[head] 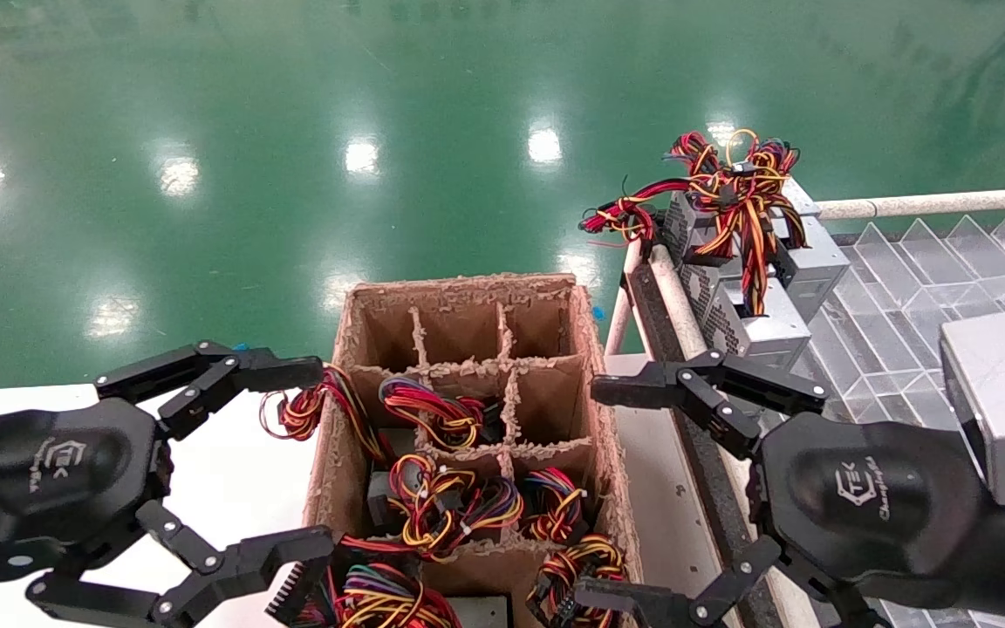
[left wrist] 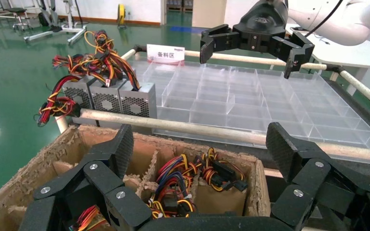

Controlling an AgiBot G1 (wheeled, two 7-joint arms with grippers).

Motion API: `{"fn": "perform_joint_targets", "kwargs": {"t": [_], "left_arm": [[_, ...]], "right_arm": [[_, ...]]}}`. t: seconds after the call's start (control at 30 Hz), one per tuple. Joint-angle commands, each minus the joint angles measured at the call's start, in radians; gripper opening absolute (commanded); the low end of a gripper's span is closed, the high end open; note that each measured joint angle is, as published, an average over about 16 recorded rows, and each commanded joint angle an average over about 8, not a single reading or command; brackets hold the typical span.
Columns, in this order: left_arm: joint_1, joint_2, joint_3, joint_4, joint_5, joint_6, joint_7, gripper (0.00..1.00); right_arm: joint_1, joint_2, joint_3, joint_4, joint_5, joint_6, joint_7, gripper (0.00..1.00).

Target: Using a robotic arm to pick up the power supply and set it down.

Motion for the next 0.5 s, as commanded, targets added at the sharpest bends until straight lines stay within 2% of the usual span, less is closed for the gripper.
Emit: {"fn": "perform_joint_targets", "kwargs": {"t": [0.03, 0.13, 0.5], "left_arm": [[0.0, 0.0, 0.0, 0.0, 0.0, 0.0, 0.0, 0.38], [0.0, 0.0, 0.0, 0.0, 0.0, 0.0, 0.0, 0.01], [0.0, 0.0, 0.0, 0.0, 0.0, 0.0, 0.0, 0.0]], "right_arm": [[0.0, 0.0, 0.0, 0.0, 0.0, 0.0, 0.0, 1.0], [0.0, 0.0, 0.0, 0.0, 0.0, 0.0, 0.0, 1.0], [0.004, -0.002, -0.005, -0.002, -0.014, 0.002, -0.004, 1.0]]}}
